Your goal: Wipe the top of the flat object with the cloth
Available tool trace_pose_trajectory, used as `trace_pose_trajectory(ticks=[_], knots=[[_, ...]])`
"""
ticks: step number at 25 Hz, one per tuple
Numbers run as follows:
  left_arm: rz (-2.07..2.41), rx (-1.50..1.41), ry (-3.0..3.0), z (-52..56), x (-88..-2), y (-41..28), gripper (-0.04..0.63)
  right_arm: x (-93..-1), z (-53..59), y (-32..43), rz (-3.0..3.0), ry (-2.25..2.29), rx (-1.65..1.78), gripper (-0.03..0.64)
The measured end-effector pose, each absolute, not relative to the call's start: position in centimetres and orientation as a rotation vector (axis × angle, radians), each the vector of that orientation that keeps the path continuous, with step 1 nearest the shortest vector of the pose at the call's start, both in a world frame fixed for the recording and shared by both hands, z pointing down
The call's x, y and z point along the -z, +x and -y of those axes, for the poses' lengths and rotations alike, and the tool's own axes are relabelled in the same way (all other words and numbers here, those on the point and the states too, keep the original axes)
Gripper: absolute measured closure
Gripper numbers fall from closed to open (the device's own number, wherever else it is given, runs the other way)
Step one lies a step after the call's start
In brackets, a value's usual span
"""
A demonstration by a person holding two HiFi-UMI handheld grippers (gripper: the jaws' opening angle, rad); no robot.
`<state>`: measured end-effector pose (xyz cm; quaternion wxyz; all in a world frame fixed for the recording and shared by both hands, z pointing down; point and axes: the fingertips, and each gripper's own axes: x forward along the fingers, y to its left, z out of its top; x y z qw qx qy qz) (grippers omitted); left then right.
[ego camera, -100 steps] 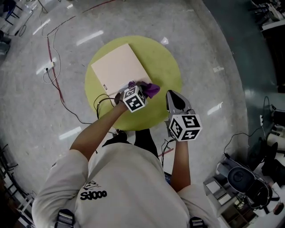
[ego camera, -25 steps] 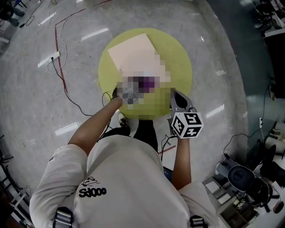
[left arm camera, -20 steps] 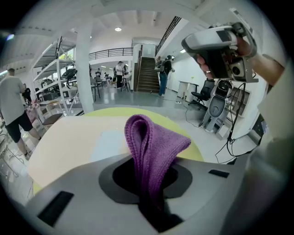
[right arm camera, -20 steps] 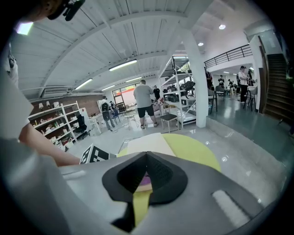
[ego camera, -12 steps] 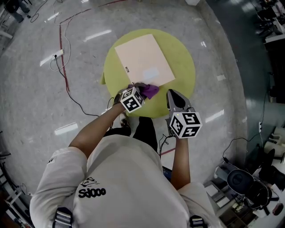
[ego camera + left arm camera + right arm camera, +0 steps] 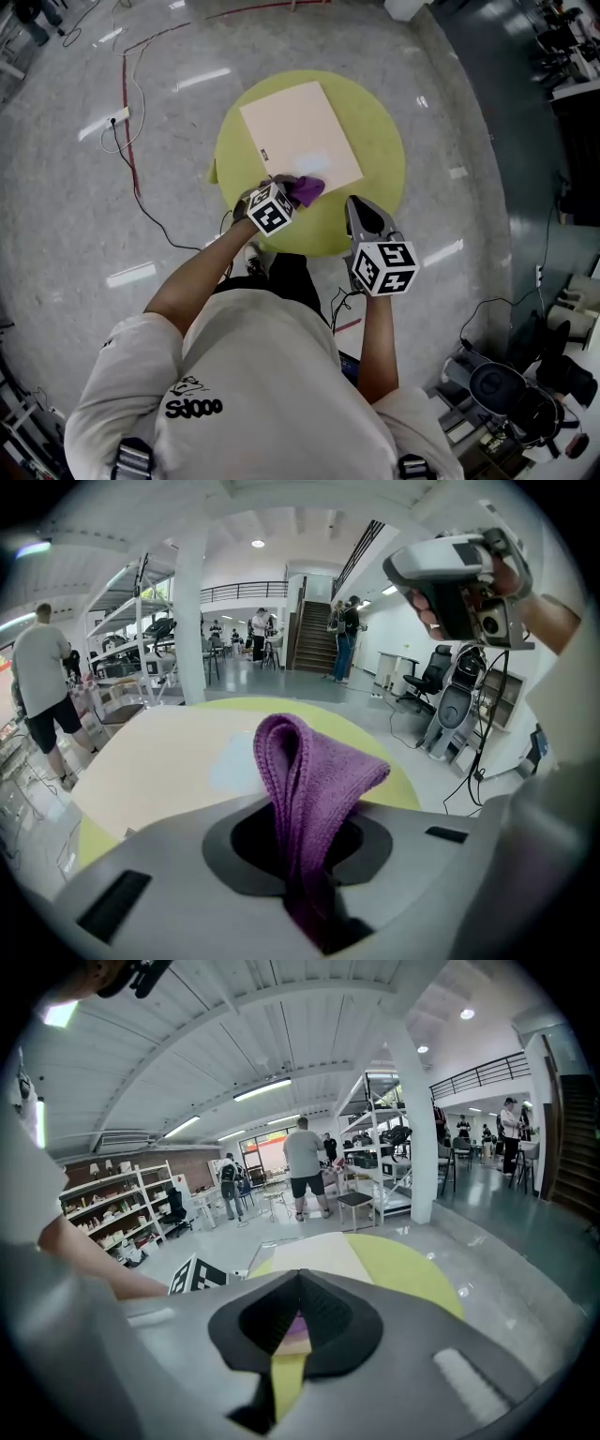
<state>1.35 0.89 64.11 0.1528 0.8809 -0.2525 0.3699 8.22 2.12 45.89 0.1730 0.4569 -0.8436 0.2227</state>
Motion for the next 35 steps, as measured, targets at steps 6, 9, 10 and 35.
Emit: trace_pose_trajectory(ticks=[6,9,10,35], knots=[[0.887,-1.012,2.462,3.1,-63.8,-2.0,0.532,-45.0,2.0,5.6,2.433,1.178,-0.587,0.606],[1.002,-0.956,2.386,5.7,-63.6,-4.8,0.532,-44.8,4.1,4.3,2.45,1.136,-0.581,0.606],[1.025,-0.951,2.37,6.4,-63.5,-5.6,0.532,-44.8,4.7,4.0,2.452,1.123,-0.584,0.606],[1.344,-0.87,2.125,19.9,-64.1,-17.0,0.532,-47.9,14.7,1.9,2.456,0.935,-0.581,0.606]])
